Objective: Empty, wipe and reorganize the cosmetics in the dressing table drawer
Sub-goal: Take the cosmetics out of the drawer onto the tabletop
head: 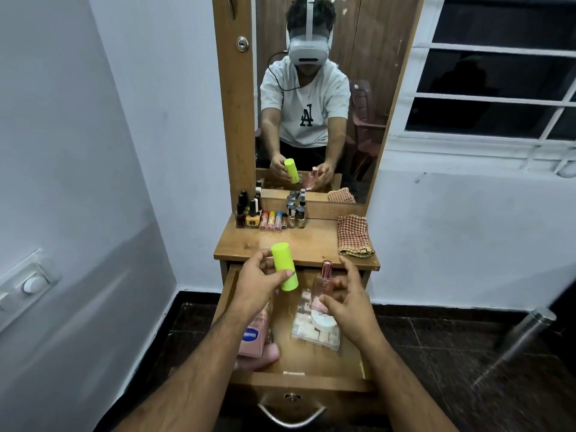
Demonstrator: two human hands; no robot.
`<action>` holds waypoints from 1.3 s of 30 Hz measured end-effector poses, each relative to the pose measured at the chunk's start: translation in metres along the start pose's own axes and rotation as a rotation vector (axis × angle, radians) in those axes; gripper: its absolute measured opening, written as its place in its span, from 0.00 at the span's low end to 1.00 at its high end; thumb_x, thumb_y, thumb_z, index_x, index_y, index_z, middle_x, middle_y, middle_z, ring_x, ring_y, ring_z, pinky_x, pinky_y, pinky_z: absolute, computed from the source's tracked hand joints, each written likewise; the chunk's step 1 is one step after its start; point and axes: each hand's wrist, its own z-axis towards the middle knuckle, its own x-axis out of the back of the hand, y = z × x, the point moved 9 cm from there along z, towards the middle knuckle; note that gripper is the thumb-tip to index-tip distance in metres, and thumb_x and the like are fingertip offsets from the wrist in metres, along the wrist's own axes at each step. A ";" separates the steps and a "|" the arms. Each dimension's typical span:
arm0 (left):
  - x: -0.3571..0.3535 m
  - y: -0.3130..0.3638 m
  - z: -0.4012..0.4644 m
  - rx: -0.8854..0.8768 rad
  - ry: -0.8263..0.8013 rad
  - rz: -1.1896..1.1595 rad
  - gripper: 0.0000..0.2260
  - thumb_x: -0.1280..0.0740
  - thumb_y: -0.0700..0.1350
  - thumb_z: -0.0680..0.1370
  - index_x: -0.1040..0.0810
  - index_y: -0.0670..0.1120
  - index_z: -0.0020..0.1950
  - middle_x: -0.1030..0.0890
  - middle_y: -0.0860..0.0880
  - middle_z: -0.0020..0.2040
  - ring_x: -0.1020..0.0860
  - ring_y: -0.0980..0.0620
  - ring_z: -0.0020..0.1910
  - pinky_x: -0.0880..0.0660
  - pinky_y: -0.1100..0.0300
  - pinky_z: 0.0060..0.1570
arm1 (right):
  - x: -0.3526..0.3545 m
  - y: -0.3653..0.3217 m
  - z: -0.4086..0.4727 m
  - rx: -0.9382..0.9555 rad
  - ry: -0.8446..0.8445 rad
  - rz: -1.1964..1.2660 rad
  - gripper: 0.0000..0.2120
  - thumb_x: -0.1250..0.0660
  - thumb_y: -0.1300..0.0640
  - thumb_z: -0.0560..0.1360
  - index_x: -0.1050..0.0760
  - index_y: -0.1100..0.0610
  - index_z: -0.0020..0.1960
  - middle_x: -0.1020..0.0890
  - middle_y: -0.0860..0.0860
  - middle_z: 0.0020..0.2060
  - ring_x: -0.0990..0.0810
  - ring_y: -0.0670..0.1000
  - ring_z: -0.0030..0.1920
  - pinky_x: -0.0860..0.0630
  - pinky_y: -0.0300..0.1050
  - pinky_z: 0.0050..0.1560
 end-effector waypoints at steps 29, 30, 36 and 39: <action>-0.094 0.069 0.145 -0.343 0.117 0.636 0.18 0.24 0.44 0.72 0.24 0.52 0.60 0.19 0.53 0.53 0.23 0.55 0.53 0.26 0.58 0.53 | 0.056 -0.022 0.195 -0.047 0.161 -0.250 0.12 0.23 0.64 0.68 0.23 0.53 0.43 0.18 0.48 0.40 0.20 0.48 0.43 0.23 0.44 0.43; -0.096 0.067 0.147 -0.344 0.119 0.652 0.17 0.25 0.44 0.73 0.24 0.51 0.59 0.19 0.53 0.53 0.23 0.56 0.52 0.27 0.60 0.51 | 0.055 -0.021 0.200 -0.048 0.154 -0.253 0.12 0.23 0.64 0.68 0.23 0.53 0.43 0.18 0.49 0.40 0.20 0.48 0.42 0.24 0.42 0.41; -0.104 0.066 0.148 -0.372 0.161 0.725 0.13 0.29 0.46 0.77 0.27 0.51 0.58 0.20 0.52 0.50 0.24 0.55 0.47 0.26 0.58 0.45 | 0.052 -0.010 0.214 -0.066 0.120 -0.249 0.12 0.24 0.65 0.68 0.23 0.53 0.42 0.19 0.47 0.38 0.22 0.45 0.39 0.30 0.35 0.35; -0.107 0.066 0.147 -0.350 0.173 0.750 0.16 0.29 0.45 0.77 0.29 0.51 0.62 0.19 0.50 0.52 0.21 0.52 0.51 0.24 0.56 0.47 | 0.052 -0.008 0.217 -0.076 0.111 -0.229 0.12 0.23 0.64 0.68 0.23 0.52 0.43 0.18 0.48 0.40 0.20 0.47 0.42 0.27 0.37 0.37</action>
